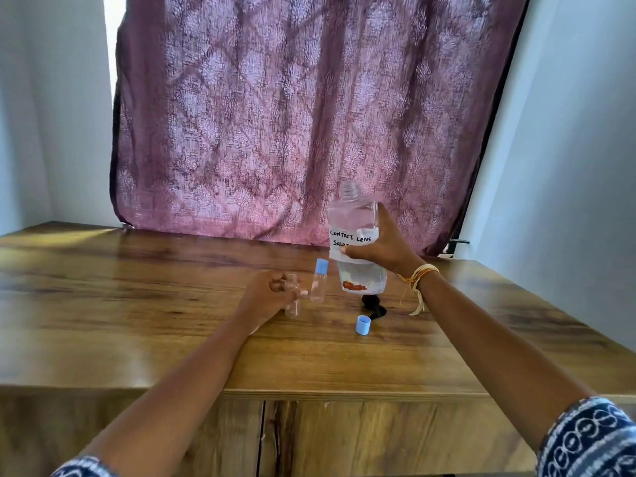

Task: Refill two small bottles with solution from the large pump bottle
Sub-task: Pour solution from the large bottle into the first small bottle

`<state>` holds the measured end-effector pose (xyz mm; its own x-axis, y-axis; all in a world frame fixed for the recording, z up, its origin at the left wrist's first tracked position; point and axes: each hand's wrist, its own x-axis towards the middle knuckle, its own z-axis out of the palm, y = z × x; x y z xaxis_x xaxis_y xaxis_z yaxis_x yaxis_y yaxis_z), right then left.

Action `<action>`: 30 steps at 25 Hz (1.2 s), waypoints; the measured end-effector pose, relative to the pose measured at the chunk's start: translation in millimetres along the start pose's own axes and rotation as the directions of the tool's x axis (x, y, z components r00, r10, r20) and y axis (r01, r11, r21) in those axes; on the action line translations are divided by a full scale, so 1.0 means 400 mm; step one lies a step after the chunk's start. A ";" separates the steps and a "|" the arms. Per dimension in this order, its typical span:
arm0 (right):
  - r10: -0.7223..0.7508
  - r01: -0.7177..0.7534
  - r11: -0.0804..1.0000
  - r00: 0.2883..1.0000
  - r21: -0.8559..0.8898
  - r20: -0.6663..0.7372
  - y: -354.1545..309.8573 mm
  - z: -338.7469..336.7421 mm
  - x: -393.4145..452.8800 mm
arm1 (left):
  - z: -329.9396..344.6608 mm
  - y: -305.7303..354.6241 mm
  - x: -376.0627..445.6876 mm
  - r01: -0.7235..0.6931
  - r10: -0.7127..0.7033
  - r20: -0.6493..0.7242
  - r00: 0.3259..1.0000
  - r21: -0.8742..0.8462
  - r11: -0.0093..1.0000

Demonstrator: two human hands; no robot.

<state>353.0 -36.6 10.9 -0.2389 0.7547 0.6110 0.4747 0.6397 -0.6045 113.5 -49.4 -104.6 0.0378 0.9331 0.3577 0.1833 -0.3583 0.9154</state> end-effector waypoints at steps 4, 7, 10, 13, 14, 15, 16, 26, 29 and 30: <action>-0.039 0.055 0.988 0.993 -0.142 0.111 0.003 0.007 0.010 | -0.005 0.001 0.004 -0.008 0.008 0.001 1.000 0.006 1.000; -0.053 0.092 0.972 0.982 -0.214 0.181 0.016 0.023 0.009 | -0.008 0.014 0.000 -0.017 0.017 -0.039 0.999 -0.011 1.000; -0.054 0.108 0.952 0.980 -0.285 0.191 0.021 0.036 -0.001 | -0.012 0.024 -0.005 -0.058 0.054 -0.094 0.994 -0.044 0.997; -0.066 0.131 0.928 0.979 -0.349 0.192 0.024 0.049 -0.015 | -0.014 0.039 -0.017 -0.116 0.102 -0.120 0.987 -0.115 0.987; -0.059 0.128 0.921 0.979 -0.369 0.193 0.024 0.054 -0.020 | -0.015 0.044 -0.021 -0.131 0.113 -0.128 0.985 -0.140 0.981; -0.047 0.123 0.911 0.979 -0.393 0.197 0.023 0.058 -0.023 | -0.016 0.047 -0.024 -0.143 0.122 -0.138 0.983 -0.155 0.977; -0.038 0.120 0.900 0.979 -0.418 0.200 0.023 0.061 -0.025 | -0.017 0.049 -0.024 -0.151 0.128 -0.144 0.981 -0.161 0.975; -0.102 0.205 0.828 0.970 -0.523 0.219 0.014 0.055 -0.021 | -0.012 0.053 -0.020 -0.159 0.131 -0.142 0.981 -0.211 0.964; -0.142 0.257 0.786 0.960 -0.563 0.239 0.009 0.048 -0.014 | -0.010 0.054 -0.022 -0.177 0.150 -0.144 0.978 -0.194 0.965; -0.157 0.275 0.767 0.957 -0.580 0.246 0.008 0.047 -0.013 | -0.010 0.054 -0.023 -0.187 0.163 -0.141 0.976 -0.181 0.965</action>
<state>339.7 -35.6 -3.9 -0.5113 0.6573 0.5536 0.7896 0.6136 0.0007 113.0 -65.8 -87.3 -0.0717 0.8483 0.5246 -0.0078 -0.5265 0.8502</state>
